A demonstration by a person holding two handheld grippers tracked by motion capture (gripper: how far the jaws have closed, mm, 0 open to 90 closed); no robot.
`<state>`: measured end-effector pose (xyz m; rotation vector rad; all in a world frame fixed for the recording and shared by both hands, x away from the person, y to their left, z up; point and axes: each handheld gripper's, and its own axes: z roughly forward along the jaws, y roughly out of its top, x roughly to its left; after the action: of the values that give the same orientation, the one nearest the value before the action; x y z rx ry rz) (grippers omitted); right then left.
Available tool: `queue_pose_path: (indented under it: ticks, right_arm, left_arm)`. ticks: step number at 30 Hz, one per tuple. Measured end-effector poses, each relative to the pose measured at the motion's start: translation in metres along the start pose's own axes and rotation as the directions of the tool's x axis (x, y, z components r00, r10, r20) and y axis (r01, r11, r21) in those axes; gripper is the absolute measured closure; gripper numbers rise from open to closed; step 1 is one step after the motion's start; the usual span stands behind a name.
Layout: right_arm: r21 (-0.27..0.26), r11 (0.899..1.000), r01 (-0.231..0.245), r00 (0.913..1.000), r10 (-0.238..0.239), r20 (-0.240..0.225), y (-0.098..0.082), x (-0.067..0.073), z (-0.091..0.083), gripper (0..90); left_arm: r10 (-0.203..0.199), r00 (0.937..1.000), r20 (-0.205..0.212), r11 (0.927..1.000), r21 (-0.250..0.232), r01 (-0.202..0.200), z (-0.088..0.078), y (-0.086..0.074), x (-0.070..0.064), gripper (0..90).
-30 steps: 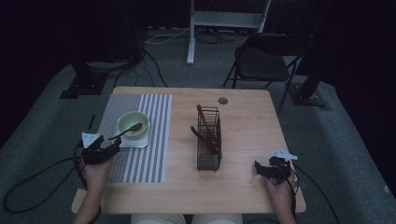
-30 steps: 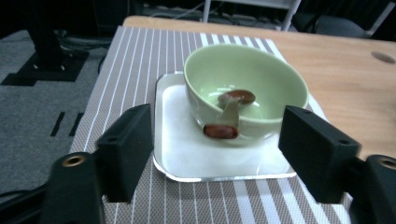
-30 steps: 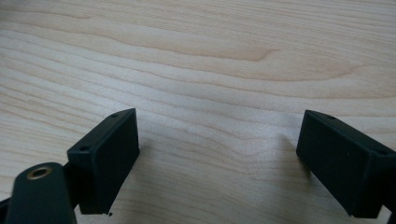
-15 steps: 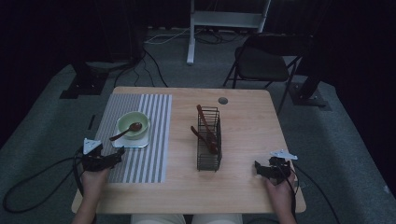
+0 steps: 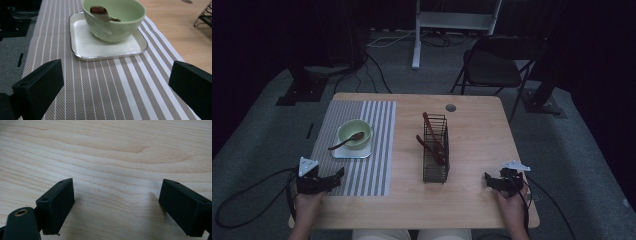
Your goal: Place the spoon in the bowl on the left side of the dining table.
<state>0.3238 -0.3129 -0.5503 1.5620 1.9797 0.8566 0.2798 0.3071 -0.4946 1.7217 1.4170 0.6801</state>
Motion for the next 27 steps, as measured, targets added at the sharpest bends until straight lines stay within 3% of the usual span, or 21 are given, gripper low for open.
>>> queue_pose_path:
  ticks: [6, 11, 18, 27]
  right_arm:
    - [0.0, 1.0, 0.0, 1.0, 0.0, 0.0, 0.0, 0.0, 0.0, 12.4]
    - [0.001, 1.0, -0.001, 1.0, 0.001, 0.0, 0.0, 0.0, 0.0, 12.4]
    - [0.0, 1.0, 0.0, 1.0, 0.0, 0.0, 0.0, 0.0, 0.0, 12.4]
    - [0.0, 1.0, 0.0, 1.0, 0.0, 0.0, 0.0, 0.0, 0.0, 12.4]
  left_arm:
    - [-0.011, 0.9999, -0.002, 0.9999, -0.013, 0.01, -0.008, -0.013, 0.001, 0.0]
    - [0.017, 0.9994, -0.03, 0.9989, -0.043, -0.019, -0.017, -0.027, 0.0, 0.0]
    - [0.071, 0.9965, -0.044, 0.997, -0.026, -0.073, -0.02, -0.043, 0.0, 0.0]
    - [0.047, 0.9979, -0.045, 0.9982, -0.036, -0.048, -0.032, -0.062, 0.011, 0.0]
